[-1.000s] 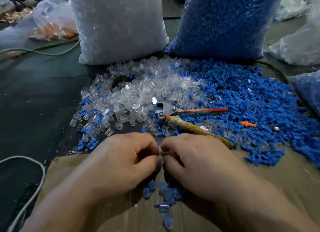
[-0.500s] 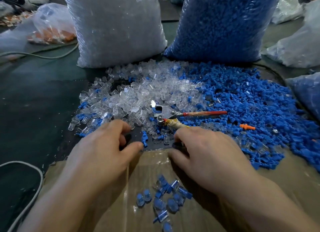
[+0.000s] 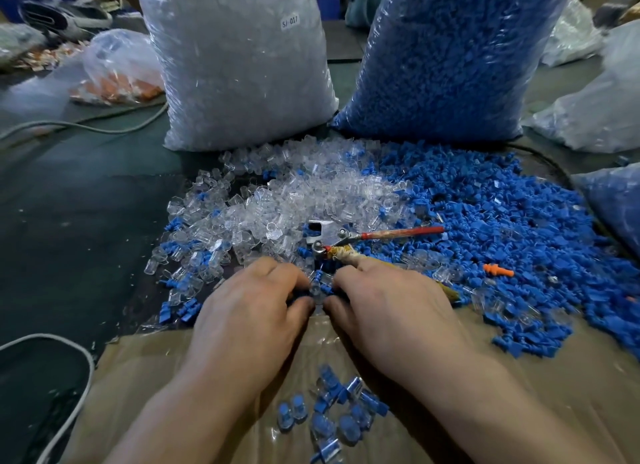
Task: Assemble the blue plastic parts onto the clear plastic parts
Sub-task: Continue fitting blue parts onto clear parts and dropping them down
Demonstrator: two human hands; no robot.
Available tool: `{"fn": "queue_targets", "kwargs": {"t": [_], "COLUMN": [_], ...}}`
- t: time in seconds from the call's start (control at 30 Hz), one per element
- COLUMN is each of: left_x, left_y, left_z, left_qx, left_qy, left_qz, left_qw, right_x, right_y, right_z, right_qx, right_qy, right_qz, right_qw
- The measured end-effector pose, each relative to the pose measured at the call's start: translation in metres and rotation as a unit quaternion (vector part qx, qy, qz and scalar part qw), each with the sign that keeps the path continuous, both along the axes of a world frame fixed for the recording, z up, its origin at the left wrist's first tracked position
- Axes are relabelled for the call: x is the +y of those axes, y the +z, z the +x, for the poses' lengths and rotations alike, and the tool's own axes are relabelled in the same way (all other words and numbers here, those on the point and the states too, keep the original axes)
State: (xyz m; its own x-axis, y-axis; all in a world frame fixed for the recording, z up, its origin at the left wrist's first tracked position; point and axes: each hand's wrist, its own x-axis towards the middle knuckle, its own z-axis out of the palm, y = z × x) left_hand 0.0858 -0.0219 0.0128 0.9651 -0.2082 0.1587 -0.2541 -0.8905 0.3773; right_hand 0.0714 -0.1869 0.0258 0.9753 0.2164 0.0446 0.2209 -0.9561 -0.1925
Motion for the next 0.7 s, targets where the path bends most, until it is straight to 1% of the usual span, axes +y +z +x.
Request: {"fn": "queue_targets", "kwargs": {"t": [0.23, 0.33, 0.4, 0.47, 0.5, 0.6, 0.63, 0.7], "left_x": [0.0017, 0.0016, 0.0008, 0.0006, 0.0006, -0.0013, -0.0017, -0.0013], "left_y": [-0.0006, -0.0017, -0.0009, 0.0007, 0.0014, 0.0019, 0.0017, 0.0006], "left_z": [0.0, -0.0017, -0.0037, -0.0057, -0.0063, -0.0057, -0.0049, -0.0031], "left_qx": [-0.004, -0.019, -0.039, -0.049, -0.046, -0.027, -0.022, -0.02], "left_qy": [-0.015, -0.013, -0.016, -0.019, -0.025, -0.053, -0.057, -0.06], "left_qz": [-0.018, -0.035, -0.066, -0.099, -0.1, -0.048, -0.022, 0.005], "left_qw": [1.0, 0.999, 0.997, 0.994, 0.994, 0.997, 0.998, 0.998], "right_x": [-0.0017, -0.0032, -0.0035, -0.0033, -0.0036, -0.0043, -0.0039, -0.0024], "right_y": [0.0013, 0.0028, 0.003, 0.0028, 0.002, 0.0016, 0.0022, 0.0048], "right_z": [-0.0014, -0.0015, -0.0017, -0.0022, -0.0021, -0.0018, -0.002, -0.0029], "right_qx": [-0.013, -0.013, -0.022, -0.021, -0.012, 0.03, 0.061, 0.127], "right_qy": [-0.002, -0.011, -0.02, -0.039, -0.049, -0.058, -0.064, -0.085], "right_qz": [0.04, 0.096, 0.169, 0.248, 0.279, 0.331, 0.375, 0.489], "right_qw": [0.999, 0.995, 0.985, 0.968, 0.959, 0.941, 0.923, 0.859]}}
